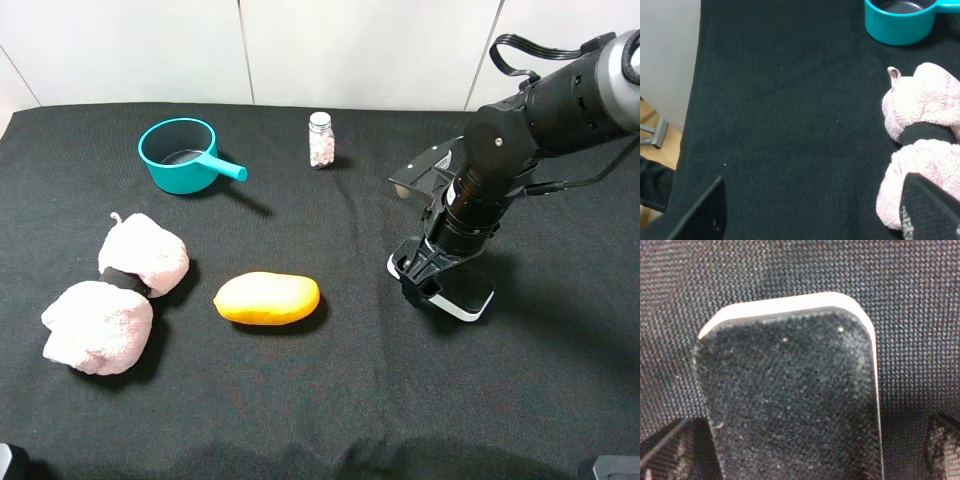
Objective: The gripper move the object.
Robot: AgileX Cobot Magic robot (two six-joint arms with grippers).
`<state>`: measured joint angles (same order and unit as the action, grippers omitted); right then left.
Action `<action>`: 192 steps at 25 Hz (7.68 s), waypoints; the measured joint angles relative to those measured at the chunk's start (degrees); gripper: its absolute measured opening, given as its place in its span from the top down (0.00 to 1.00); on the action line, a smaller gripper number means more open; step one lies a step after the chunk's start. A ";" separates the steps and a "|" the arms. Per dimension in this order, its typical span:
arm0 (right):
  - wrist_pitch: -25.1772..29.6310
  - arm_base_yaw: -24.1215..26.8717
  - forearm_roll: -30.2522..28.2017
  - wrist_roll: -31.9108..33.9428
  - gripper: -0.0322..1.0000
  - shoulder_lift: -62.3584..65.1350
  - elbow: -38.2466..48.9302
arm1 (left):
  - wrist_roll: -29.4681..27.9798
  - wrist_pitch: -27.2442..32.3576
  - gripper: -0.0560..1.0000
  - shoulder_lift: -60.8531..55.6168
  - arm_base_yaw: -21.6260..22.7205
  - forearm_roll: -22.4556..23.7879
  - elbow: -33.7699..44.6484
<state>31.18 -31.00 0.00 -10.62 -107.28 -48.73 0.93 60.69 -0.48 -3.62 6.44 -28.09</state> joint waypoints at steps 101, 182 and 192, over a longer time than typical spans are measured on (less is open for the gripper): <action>7.65 0.00 -0.92 0.56 0.52 11.96 -0.05 | 0.00 0.00 0.22 0.00 0.00 0.00 0.00; 31.46 13.72 1.40 -6.28 0.52 -21.51 -55.81 | 0.00 0.00 0.22 0.00 0.00 0.00 0.00; 29.18 13.84 1.52 -6.78 0.52 -25.38 -55.81 | 0.00 0.00 0.22 0.00 0.00 0.00 0.00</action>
<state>60.36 -17.16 1.52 -17.40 -132.66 -104.54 0.93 60.69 -0.48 -3.62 6.44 -28.09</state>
